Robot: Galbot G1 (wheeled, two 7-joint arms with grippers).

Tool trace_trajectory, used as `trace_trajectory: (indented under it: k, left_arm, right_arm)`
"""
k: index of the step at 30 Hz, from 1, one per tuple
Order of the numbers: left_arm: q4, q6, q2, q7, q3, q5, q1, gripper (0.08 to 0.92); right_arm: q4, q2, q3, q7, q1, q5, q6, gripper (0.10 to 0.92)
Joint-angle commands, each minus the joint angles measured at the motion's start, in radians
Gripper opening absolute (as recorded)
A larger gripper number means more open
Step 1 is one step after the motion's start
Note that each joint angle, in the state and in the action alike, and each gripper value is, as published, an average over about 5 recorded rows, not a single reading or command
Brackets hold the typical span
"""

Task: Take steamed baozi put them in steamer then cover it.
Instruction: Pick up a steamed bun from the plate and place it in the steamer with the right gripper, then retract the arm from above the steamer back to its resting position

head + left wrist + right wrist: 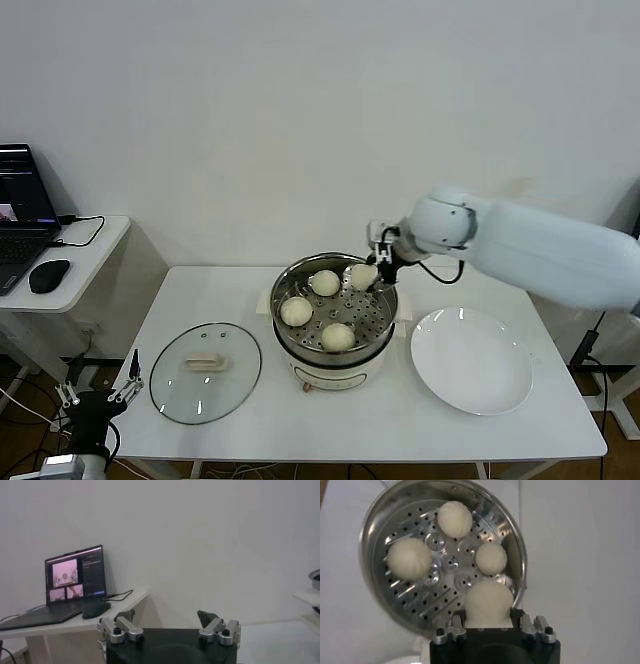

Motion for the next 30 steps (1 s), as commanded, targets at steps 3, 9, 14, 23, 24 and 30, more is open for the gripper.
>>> trace_trajectory:
  k: [3, 9, 14, 23, 24, 30]
  left_arm:
    - [0.005, 0.0, -0.001, 0.0, -0.002, 0.0, -0.002, 0.823]
    - [0.007, 0.0, -0.002, 0.0, -0.001, 0.0, -0.005, 0.823]
    - [0.01, 0.0, 0.0, 0.0, -0.003, -0.001, -0.007, 0.823]
    - [0.013, 0.001, 0.0, 0.0, -0.001, 0.0, -0.012, 0.823]
    - [0.012, 0.001, 0.0, 0.0, -0.001, 0.0, -0.012, 0.823]
    - [0.01, 0.0, -0.004, -0.001, -0.001, 0.0, -0.009, 0.823]
  right_arm:
    - [-0.08, 0.101, -0.021, 0.065, -0.107, 0.032, -0.078, 0.553]
    - [-0.099, 0.1, -0.01, 0.068, -0.135, 0.017, -0.078, 0.551]
    - [-0.087, 0.079, 0.02, 0.068, -0.128, 0.024, -0.078, 0.564]
    - [0.054, -0.036, 0.138, 0.077, -0.065, 0.103, -0.077, 0.777]
    - [0.074, -0.054, 0.153, 0.092, -0.066, 0.111, -0.075, 0.797]
    - [0.226, -0.218, 0.259, 0.354, -0.176, 0.151, 0.015, 0.822]
